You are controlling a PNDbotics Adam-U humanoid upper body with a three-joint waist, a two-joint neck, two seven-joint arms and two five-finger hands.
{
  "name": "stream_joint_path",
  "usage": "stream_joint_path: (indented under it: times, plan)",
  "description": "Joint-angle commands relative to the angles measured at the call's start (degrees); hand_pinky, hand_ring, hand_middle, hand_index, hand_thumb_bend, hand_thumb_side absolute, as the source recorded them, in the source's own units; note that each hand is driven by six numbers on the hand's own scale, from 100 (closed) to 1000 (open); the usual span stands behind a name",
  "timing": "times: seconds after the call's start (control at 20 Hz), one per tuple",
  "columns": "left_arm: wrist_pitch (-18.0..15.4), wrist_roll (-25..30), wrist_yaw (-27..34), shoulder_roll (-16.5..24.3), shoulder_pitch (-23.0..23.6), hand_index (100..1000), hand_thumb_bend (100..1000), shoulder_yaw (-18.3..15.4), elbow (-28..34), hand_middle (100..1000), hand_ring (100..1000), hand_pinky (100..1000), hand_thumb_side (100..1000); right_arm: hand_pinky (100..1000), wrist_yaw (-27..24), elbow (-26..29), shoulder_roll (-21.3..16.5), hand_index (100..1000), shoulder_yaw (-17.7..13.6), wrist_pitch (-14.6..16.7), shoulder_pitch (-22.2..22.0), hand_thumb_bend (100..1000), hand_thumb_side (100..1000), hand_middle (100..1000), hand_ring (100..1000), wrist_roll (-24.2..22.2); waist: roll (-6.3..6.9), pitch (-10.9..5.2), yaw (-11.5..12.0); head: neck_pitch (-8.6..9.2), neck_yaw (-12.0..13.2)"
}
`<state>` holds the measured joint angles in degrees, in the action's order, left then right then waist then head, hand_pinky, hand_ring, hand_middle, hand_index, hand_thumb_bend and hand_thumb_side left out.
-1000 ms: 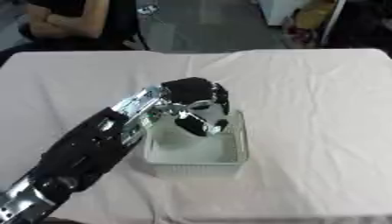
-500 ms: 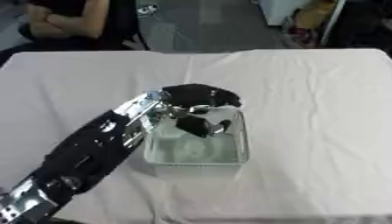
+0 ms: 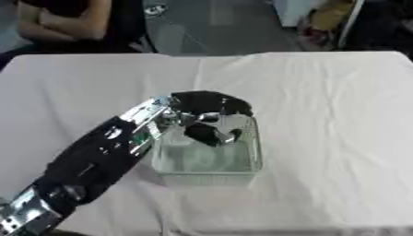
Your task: Pick up objects on the table and place them in the box.
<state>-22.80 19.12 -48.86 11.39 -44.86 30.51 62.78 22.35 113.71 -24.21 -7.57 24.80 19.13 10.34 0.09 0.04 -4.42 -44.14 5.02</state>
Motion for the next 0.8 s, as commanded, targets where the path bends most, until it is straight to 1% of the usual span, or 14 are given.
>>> stream_joint_path:
  times: [0.05, 0.35, 0.45, 0.5, 0.55, 0.6, 0.65, 0.7, 0.75, 0.8]
  plan:
    - [0.0, 0.3, 0.1, 0.1, -1.0, 1000, 100, -0.7, 1.0, 1000, 970, 939, 1000, 841, -0.1, 0.9, -1.1, 965, -0.3, 0.0, 1.1, 100, 671, 969, 968, -0.1, -0.20, -0.46, 0.0, 0.37, 0.3]
    - [-0.1, 0.4, -0.1, 0.3, -0.9, 1000, 100, -0.8, 1.8, 998, 968, 936, 1000, 841, -0.1, 0.9, -1.1, 965, -0.3, -0.1, 1.1, 100, 672, 969, 968, 0.0, -0.22, -0.44, 0.0, 0.37, 0.2]
    - [-0.2, 0.0, -0.2, 0.7, -0.6, 1000, 100, -1.0, 3.3, 990, 965, 925, 1000, 841, -0.1, 0.9, -1.2, 965, -0.3, -0.1, 1.0, 100, 672, 969, 968, -0.1, -0.22, -0.44, 0.1, 0.40, 0.2]
    - [-0.2, -0.5, -0.1, 1.0, -0.3, 1000, 100, -1.3, 4.7, 1000, 973, 936, 1000, 841, -0.1, 0.9, -1.1, 965, -0.4, -0.1, 1.1, 100, 672, 969, 967, -0.1, -0.22, -0.42, 0.1, 0.47, 0.1]
    - [0.0, -0.8, 0.0, 1.4, 0.0, 1000, 100, -1.5, 6.1, 994, 968, 929, 1000, 841, -0.1, 0.9, -1.2, 965, -0.4, -0.1, 1.1, 100, 672, 969, 967, -0.1, -0.22, -0.40, 0.1, 0.51, 0.1]
    - [0.3, -1.9, -0.8, 2.1, 0.3, 1000, 100, -2.2, 8.7, 1000, 977, 934, 1000, 841, 0.0, 0.9, -1.2, 965, -0.4, -0.1, 1.1, 100, 671, 969, 967, 0.0, -0.22, -0.40, 0.2, 0.57, -0.1]
    - [0.8, -3.5, -0.3, 2.9, 1.4, 1000, 100, -3.5, 12.1, 1000, 976, 932, 1000, 841, 0.0, 0.9, -1.2, 965, -0.5, -0.2, 1.1, 100, 671, 969, 967, 0.0, -0.22, -0.37, 0.2, 0.63, -0.2]
    - [1.8, -5.2, 0.7, 3.7, 2.6, 989, 100, -5.3, 15.9, 1000, 968, 904, 1000, 841, 0.1, 0.9, -1.2, 965, -0.6, -0.2, 1.0, 100, 672, 969, 967, 0.1, -0.25, -0.35, 0.3, 0.66, -0.4]
    - [3.2, -7.1, 1.9, 4.5, 4.0, 988, 100, -7.2, 20.2, 1000, 967, 899, 1000, 841, 0.1, 0.9, -1.2, 965, -0.7, -0.2, 1.0, 100, 672, 969, 967, 0.2, -0.27, -0.33, 0.4, 0.69, -0.5]
    - [4.6, -9.0, 3.4, 5.0, 5.3, 979, 100, -9.3, 24.4, 1000, 956, 860, 1000, 841, 0.2, 0.9, -1.2, 965, -0.8, -0.3, 0.9, 100, 672, 969, 967, 0.3, -0.33, -0.32, 0.5, 0.73, -0.7]
